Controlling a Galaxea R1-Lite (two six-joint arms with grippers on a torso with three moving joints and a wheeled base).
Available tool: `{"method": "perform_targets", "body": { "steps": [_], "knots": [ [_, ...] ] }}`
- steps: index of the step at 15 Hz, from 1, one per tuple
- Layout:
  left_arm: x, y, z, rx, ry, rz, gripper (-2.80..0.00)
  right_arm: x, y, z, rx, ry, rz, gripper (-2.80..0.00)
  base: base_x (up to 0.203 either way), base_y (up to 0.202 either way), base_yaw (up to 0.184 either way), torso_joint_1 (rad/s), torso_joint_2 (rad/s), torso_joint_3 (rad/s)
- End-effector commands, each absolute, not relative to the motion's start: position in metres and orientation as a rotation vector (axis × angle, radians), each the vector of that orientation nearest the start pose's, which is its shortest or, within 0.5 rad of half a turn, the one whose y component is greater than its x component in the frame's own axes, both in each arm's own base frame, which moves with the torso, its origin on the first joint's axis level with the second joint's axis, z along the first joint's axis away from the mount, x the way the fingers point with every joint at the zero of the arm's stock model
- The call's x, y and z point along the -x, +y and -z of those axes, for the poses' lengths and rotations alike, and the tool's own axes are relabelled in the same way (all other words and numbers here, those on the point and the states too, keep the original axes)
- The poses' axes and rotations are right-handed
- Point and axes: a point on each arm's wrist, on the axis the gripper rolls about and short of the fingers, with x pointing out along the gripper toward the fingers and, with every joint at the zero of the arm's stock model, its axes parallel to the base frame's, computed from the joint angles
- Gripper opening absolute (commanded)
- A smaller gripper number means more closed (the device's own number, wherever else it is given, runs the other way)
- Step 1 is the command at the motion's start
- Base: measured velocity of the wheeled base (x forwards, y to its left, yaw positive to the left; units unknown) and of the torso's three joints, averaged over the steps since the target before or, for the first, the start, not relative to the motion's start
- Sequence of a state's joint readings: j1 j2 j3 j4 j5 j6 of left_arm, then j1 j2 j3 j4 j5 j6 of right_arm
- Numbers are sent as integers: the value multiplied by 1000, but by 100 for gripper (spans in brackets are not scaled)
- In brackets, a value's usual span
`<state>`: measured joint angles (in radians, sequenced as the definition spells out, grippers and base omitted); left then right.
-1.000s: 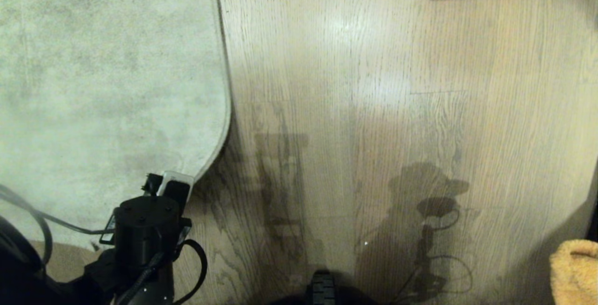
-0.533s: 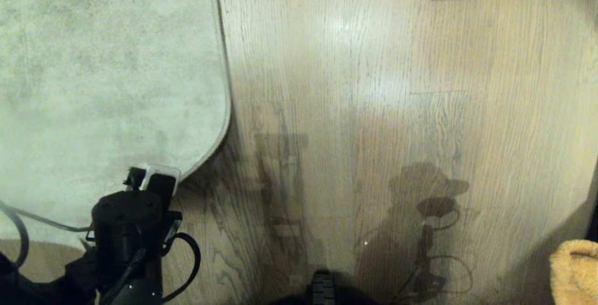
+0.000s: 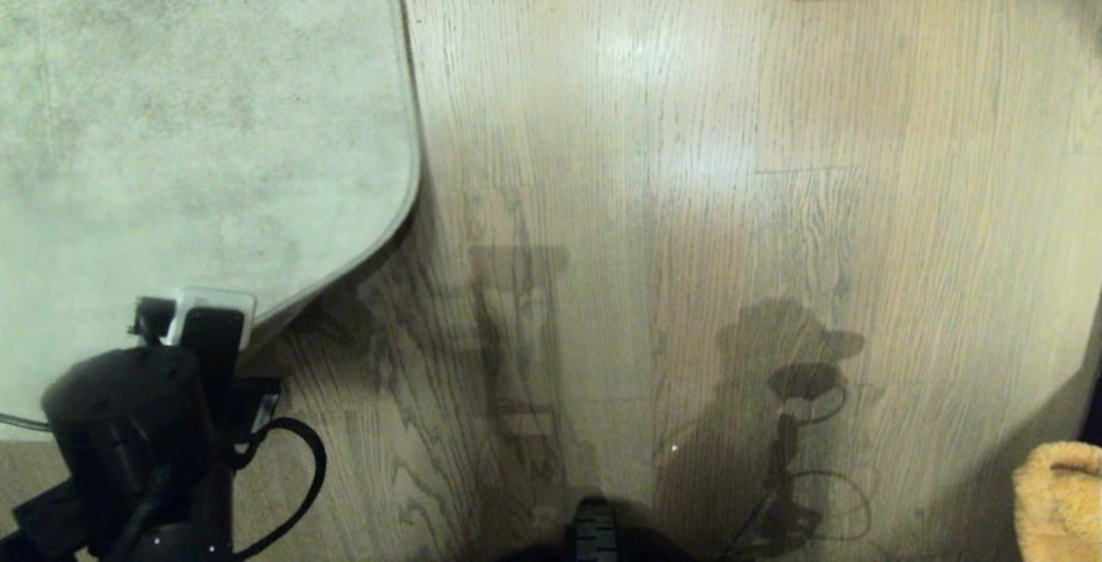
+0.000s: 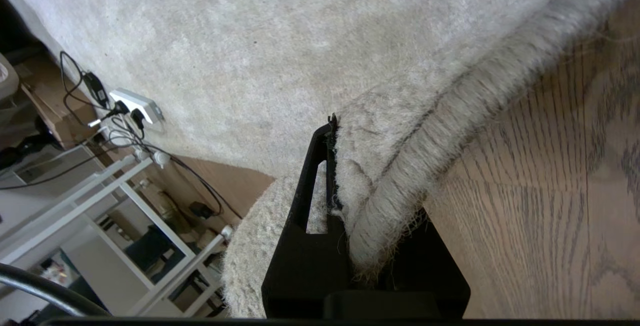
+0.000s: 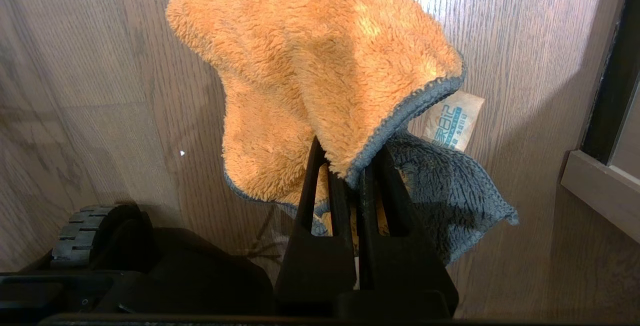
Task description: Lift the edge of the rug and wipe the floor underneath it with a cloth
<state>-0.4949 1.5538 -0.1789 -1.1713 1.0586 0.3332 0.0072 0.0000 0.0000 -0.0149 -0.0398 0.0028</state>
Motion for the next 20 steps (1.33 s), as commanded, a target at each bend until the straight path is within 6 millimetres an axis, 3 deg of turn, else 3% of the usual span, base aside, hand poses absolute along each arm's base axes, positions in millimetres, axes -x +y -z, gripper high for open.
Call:
{"method": "perform_targets", "body": {
  "steps": [1,4,8,11,20],
  "knots": [
    [-171,-71,-135,-431,199,-541,-280,23,-1,-77,-3,-15,32,-280,0,0,0,0,0,0],
    [-165,-66,-140,-410,177,-526,-280,23,-1,-77,-3,-14,32,-280,0,0,0,0,0,0],
    [-162,-44,-148,-369,143,-505,-280,23,-1,-77,-3,-15,32,-280,0,0,0,0,0,0],
    [-152,-31,-140,-380,173,-551,-280,23,-1,-77,-3,-15,32,-280,0,0,0,0,0,0],
    [-151,-27,-136,-391,198,-573,-280,23,-1,-77,-3,-15,32,-280,0,0,0,0,0,0]
  ]
}}
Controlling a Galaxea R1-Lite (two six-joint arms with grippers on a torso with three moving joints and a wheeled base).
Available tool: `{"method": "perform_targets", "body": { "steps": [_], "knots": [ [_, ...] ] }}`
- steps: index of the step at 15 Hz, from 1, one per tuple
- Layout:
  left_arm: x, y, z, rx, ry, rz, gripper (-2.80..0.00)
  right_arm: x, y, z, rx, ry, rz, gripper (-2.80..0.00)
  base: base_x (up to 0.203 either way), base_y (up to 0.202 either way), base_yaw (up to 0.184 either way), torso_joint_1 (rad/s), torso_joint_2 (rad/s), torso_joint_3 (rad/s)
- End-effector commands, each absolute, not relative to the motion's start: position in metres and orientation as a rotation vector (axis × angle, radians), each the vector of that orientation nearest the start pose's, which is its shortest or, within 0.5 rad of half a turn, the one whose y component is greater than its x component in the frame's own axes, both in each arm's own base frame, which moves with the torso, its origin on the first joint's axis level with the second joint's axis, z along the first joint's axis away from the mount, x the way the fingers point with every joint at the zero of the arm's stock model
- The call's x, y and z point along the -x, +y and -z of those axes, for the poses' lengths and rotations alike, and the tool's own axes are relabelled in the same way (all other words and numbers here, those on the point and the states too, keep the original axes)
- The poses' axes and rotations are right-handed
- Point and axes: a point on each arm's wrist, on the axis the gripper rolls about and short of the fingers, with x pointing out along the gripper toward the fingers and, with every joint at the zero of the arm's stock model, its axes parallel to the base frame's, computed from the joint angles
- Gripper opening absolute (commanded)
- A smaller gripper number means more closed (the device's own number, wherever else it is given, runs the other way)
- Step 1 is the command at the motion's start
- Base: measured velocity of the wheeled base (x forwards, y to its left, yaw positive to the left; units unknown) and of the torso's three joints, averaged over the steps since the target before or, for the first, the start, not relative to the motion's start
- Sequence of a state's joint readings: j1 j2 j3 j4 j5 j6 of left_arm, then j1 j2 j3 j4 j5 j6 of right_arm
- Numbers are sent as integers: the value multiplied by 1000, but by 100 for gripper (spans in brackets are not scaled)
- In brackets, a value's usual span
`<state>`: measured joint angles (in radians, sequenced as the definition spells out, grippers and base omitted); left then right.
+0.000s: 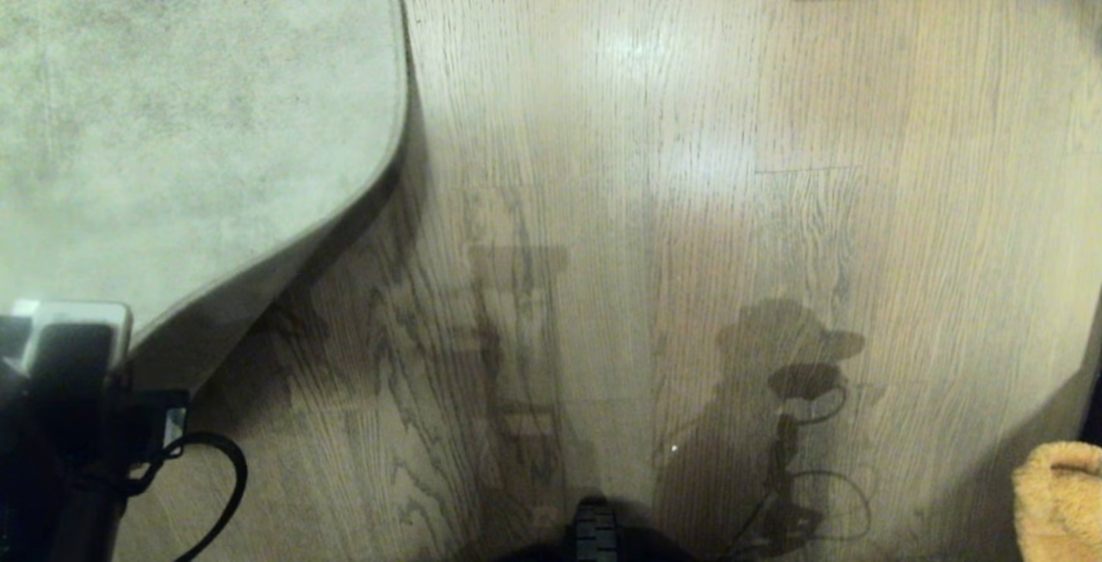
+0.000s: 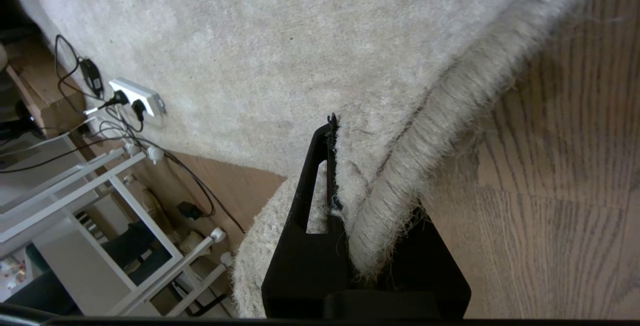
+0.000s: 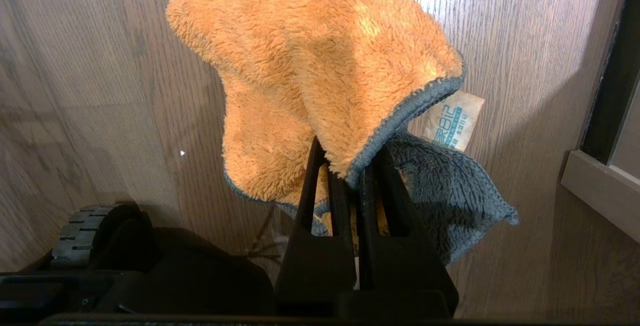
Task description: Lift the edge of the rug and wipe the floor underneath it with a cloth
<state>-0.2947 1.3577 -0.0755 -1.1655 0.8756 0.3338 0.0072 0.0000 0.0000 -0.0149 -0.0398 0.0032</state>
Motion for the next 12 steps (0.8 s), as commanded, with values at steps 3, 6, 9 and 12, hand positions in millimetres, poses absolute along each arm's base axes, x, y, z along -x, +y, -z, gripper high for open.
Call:
{"method": "perform_targets", "body": {
  "steps": [3,6,9,12],
  "knots": [
    [-151,-23,-134,-399,221,-590,-280,23,-1,-77,-3,-15,32,-280,0,0,0,0,0,0],
    [-149,-22,-132,-403,230,-593,-280,23,-1,-77,-3,-15,32,-280,0,0,0,0,0,0],
    [-148,-22,-131,-404,231,-593,-280,23,-1,-77,-3,-14,32,-280,0,0,0,0,0,0],
    [-148,-22,-131,-407,232,-589,-280,23,-1,-77,-3,-15,32,-280,2,91,0,2,-1,1]
  ]
}}
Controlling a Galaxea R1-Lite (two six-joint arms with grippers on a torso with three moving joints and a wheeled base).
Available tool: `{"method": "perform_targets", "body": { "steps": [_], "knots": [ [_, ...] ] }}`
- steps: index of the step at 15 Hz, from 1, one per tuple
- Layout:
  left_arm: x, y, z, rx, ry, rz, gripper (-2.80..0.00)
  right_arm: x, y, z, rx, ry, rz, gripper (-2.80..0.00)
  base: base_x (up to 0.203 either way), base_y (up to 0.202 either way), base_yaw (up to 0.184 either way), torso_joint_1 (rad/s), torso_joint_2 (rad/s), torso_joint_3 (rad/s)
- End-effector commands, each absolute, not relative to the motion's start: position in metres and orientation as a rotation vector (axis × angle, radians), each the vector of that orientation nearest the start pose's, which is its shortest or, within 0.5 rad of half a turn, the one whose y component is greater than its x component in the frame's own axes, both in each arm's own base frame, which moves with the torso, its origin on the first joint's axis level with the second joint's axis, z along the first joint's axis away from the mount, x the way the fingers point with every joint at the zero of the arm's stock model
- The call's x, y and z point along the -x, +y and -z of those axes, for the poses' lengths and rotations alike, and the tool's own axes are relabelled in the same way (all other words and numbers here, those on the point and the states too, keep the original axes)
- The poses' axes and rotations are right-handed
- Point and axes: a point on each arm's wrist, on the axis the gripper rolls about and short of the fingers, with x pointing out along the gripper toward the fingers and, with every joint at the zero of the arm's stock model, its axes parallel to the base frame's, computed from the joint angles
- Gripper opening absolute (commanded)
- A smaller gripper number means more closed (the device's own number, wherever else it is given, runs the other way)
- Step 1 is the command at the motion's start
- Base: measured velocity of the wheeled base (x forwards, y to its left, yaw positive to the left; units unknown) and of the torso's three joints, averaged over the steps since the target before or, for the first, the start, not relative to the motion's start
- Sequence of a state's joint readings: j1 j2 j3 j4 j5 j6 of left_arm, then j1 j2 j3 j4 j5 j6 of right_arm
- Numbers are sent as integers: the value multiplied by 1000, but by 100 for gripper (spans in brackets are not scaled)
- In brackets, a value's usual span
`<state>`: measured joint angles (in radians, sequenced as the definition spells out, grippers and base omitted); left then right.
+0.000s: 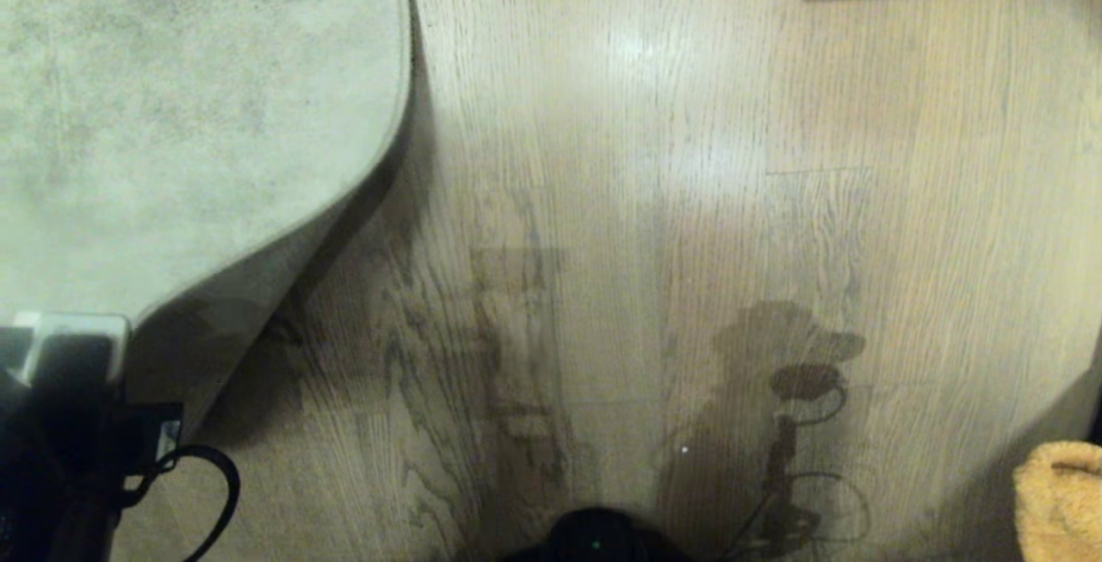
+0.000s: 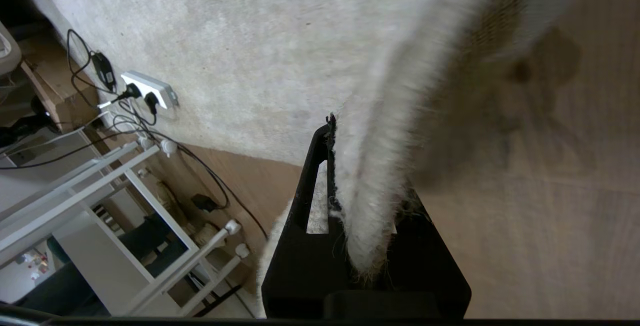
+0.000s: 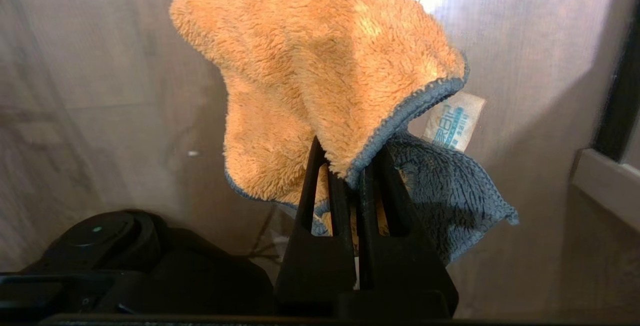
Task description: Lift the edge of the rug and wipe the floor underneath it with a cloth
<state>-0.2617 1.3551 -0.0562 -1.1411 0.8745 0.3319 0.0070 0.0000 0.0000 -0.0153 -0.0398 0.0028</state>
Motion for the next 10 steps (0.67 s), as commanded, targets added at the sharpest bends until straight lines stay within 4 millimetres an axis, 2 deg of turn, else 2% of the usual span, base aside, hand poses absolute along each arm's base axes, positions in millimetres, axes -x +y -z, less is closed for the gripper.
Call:
{"method": "perform_targets", "body": {
  "steps": [1,10],
  "knots": [
    [-148,-22,-131,-405,231,-588,-280,23,-1,-77,-3,-15,32,-280,0,188,2,2,-2,2],
    [-145,-21,-129,-408,236,-590,-280,23,-1,-77,-3,-15,32,-280,0,192,-2,2,2,2]
  ]
}}
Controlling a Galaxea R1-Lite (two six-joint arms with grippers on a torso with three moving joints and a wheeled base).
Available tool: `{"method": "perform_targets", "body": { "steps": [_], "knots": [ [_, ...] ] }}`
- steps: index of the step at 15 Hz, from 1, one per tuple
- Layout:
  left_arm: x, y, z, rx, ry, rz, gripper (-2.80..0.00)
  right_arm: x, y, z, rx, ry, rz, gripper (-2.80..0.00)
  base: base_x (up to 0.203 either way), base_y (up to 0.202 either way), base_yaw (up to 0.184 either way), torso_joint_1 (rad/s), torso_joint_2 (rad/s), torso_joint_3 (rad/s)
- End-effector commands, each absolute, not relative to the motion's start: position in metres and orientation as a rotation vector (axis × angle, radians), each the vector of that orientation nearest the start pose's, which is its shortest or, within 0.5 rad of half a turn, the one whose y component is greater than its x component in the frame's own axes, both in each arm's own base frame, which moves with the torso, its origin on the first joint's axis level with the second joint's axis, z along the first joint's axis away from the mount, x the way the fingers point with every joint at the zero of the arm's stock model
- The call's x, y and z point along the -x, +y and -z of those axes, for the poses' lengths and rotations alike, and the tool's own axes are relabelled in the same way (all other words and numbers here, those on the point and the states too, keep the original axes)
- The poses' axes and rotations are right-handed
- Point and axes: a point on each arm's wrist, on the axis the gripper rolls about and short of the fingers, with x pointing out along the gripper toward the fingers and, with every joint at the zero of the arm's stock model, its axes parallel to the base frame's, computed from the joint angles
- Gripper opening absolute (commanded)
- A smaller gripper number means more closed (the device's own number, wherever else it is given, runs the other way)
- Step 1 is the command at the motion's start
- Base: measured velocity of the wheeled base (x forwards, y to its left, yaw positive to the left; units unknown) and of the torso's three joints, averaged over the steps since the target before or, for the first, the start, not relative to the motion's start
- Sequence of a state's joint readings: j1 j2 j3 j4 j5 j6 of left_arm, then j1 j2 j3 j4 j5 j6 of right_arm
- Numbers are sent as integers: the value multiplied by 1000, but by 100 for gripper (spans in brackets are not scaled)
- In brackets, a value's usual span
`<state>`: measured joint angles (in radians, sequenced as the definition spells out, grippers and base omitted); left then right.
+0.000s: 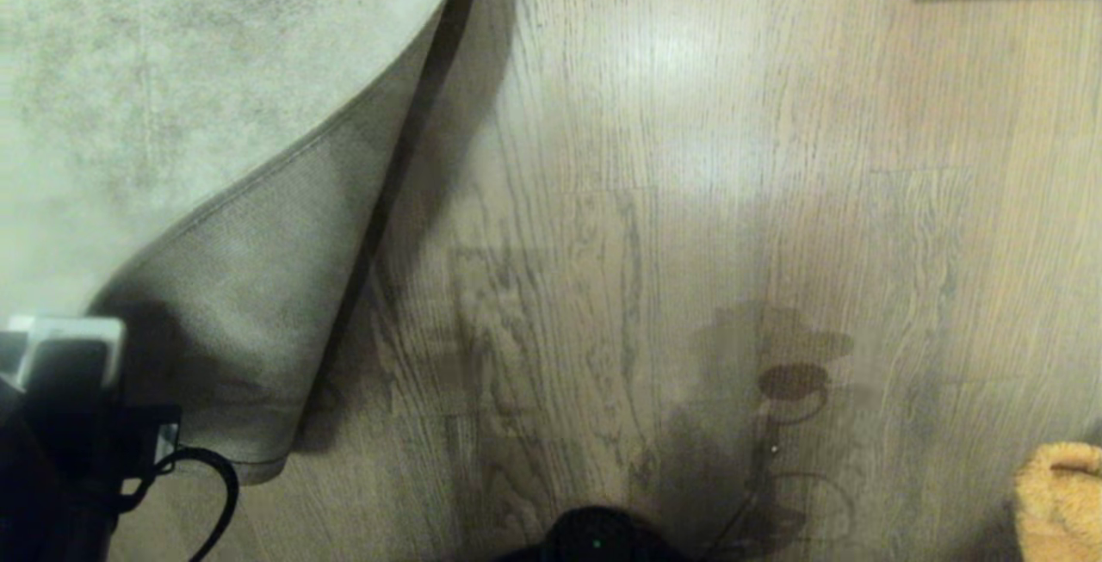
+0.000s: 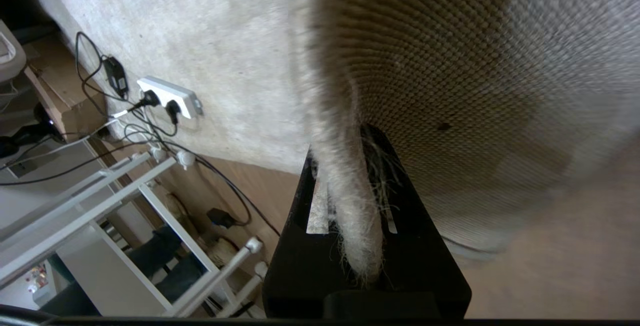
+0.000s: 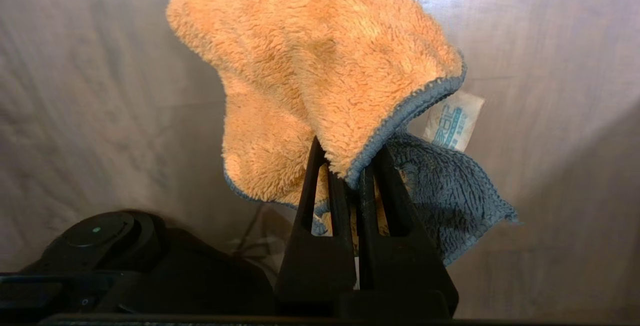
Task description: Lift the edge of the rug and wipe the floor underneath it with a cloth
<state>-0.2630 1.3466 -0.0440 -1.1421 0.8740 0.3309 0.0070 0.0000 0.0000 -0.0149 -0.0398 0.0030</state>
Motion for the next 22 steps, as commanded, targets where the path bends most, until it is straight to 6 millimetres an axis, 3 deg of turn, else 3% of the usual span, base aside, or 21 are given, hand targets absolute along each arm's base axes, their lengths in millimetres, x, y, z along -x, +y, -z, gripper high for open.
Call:
{"method": "perform_targets", "body": {
  "steps": [1,6,12,22],
  "knots": [
    [-145,-21,-129,-407,235,-591,-280,23,-1,-77,-3,-14,32,-280,0,192,-2,3,1,2],
    [-146,-21,-130,-406,234,-595,-280,23,-1,-77,-3,-15,32,-280,0,159,-3,2,3,2],
    [-153,-14,-135,-393,226,-610,-280,23,-1,-77,-3,-14,32,-280,0,0,0,0,0,0],
    [-187,40,-159,-431,254,-404,-280,23,-1,-77,-3,-14,32,-280,0,0,0,0,0,0]
  ]
}}
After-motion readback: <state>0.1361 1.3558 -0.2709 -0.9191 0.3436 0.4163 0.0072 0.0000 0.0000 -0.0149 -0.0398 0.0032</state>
